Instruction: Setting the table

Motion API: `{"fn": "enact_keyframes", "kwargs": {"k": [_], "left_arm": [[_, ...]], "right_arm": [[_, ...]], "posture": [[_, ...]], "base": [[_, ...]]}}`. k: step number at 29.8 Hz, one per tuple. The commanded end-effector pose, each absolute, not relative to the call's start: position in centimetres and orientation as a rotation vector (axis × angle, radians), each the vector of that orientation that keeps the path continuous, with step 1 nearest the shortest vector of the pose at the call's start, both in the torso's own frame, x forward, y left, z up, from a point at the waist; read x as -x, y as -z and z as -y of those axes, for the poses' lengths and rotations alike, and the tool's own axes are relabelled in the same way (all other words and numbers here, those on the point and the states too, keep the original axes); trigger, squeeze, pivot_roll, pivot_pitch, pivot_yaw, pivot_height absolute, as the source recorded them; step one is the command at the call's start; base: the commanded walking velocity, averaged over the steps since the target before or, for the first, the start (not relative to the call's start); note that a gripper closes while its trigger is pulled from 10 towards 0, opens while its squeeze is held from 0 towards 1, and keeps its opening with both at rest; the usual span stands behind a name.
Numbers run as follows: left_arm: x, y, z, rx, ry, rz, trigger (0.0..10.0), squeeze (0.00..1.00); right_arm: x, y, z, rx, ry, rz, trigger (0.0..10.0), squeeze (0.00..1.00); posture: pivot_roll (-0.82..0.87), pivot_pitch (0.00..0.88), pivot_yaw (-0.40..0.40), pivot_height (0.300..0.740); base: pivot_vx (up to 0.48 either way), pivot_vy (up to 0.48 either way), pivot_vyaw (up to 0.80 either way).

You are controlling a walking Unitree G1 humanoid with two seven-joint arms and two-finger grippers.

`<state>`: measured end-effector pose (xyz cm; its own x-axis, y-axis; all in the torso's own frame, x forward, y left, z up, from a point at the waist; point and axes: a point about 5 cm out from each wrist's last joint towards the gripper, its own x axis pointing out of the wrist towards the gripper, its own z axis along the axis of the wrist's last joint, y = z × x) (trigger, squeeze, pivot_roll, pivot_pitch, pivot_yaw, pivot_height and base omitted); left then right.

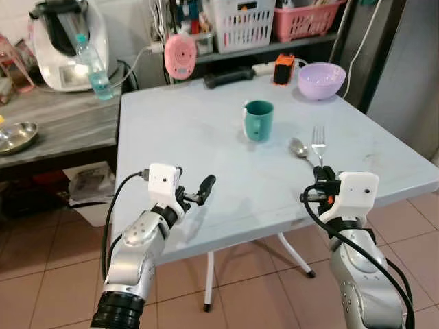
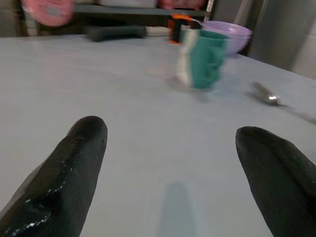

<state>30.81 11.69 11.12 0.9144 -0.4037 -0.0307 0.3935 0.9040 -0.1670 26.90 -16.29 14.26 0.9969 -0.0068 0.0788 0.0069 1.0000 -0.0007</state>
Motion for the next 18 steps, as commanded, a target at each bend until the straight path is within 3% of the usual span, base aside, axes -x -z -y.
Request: {"fn": "enact_keyframes", "kwargs": {"k": [1, 8, 18], "left_arm": [[-30.84, -11.07, -12.77, 0.144, 0.383, -0.062, 10.0, 0.00], [-30.73, -10.96, -12.64, 0.144, 0.377, -0.056, 10.0, 0.00], [-30.64, -10.83, -12.35, 0.145, 0.380, -0.051, 10.0, 0.00]], "right_arm": [[-27.09, -14.85, 15.29, -0.003, -0.033, 0.109, 10.0, 0.00], [-27.13, -15.01, 15.07, 0.011, -0.051, 0.121, 10.0, 0.00], [-27.25, -14.96, 15.09, 0.015, -0.053, 0.121, 10.0, 0.00]], "posture": [[-0.11, 0.013, 0.086, 0.740], [-0.11, 0.012, 0.085, 0.740], [-0.11, 0.006, 0.086, 0.740]], "base": [[0.000, 0.480, 0.00], [0.000, 0.480, 0.00], [0.000, 0.480, 0.61]]}}
